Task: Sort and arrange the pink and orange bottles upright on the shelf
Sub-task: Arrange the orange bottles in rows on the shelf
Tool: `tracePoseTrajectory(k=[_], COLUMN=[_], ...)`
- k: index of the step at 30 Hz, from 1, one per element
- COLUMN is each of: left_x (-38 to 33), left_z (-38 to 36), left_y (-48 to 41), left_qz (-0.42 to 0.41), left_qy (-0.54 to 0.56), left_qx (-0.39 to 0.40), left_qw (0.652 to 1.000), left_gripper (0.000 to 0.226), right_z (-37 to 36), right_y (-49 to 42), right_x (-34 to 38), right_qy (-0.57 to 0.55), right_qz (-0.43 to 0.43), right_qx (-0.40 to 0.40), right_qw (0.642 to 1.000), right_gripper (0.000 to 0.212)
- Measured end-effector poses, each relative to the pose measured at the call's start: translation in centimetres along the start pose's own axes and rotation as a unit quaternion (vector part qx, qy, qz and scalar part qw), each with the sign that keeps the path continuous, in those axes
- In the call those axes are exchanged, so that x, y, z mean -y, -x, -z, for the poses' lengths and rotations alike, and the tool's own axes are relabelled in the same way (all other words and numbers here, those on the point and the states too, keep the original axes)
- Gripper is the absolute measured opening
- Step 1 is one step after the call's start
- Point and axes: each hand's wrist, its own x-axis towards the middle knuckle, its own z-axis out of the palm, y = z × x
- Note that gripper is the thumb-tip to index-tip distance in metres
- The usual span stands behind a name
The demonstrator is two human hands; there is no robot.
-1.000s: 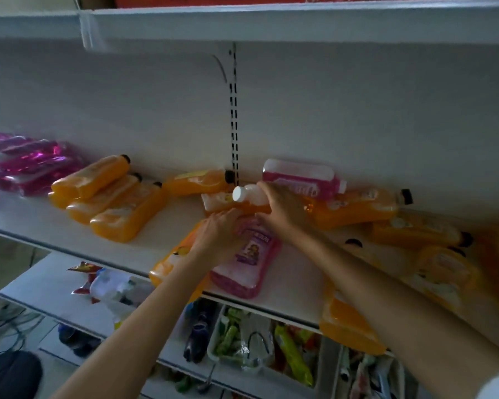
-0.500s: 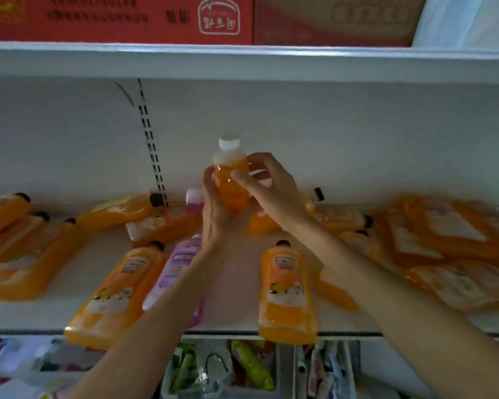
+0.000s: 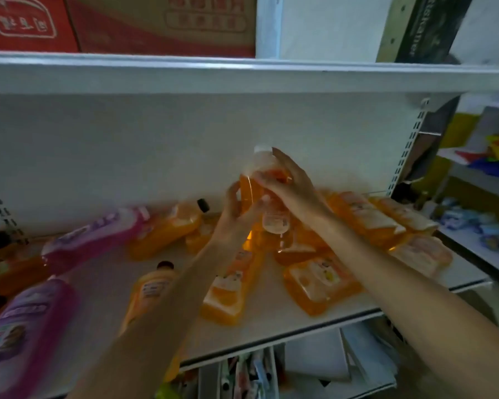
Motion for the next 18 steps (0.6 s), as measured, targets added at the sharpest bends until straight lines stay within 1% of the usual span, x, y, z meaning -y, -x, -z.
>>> tracePoseTrajectory(k=[2, 4, 6, 8, 10, 13, 18], left_x=[-0.2, 0.1, 0.8, 1.2, 1.4, 2.1, 3.4], left_z=[-2.5, -4.9, -6.6, -7.9, -9.1, -10.2, -9.2], left_y=[-1.0, -1.7, -2.7, -3.6, -4.2, -4.7, -3.4], left_qz=[-0.025, -0.053, -0.078, -0.065, -0.058, -0.063, -0.075], left_qy=[-0.047, -0.098, -0.138, -0.161, -0.168, -0.189, -0.213], left_qx=[0.006, 0.036, 0.056, 0.059, 0.058, 0.038, -0.030], left_qw=[0.999, 0.993, 0.986, 0.983, 0.982, 0.979, 0.974], left_gripper=[0.067, 0.078, 0.094, 0.112, 0.113, 0.103, 0.088], right_z=[2.1, 4.5, 6.9, 9.1, 10.7, 11.5, 9.8], right_y=[-0.2, -0.6, -0.9, -1.1, -1.2, -1.2, -1.6], right_x=[-0.7, -1.4, -1.9, -2.6, -3.4, -4.5, -5.2], right_qy=[0.007, 0.029, 0.063, 0.081, 0.084, 0.091, 0.105], right_qz=[0.009, 0.012, 0.011, 0.000, -0.019, -0.040, -0.045], right_qx=[-0.060, -0.098, -0.113, -0.123, -0.123, -0.109, -0.070], right_qw=[0.998, 0.995, 0.992, 0.989, 0.989, 0.989, 0.991], right_gripper=[0.063, 0.057, 0.055, 0.054, 0.052, 0.052, 0.051])
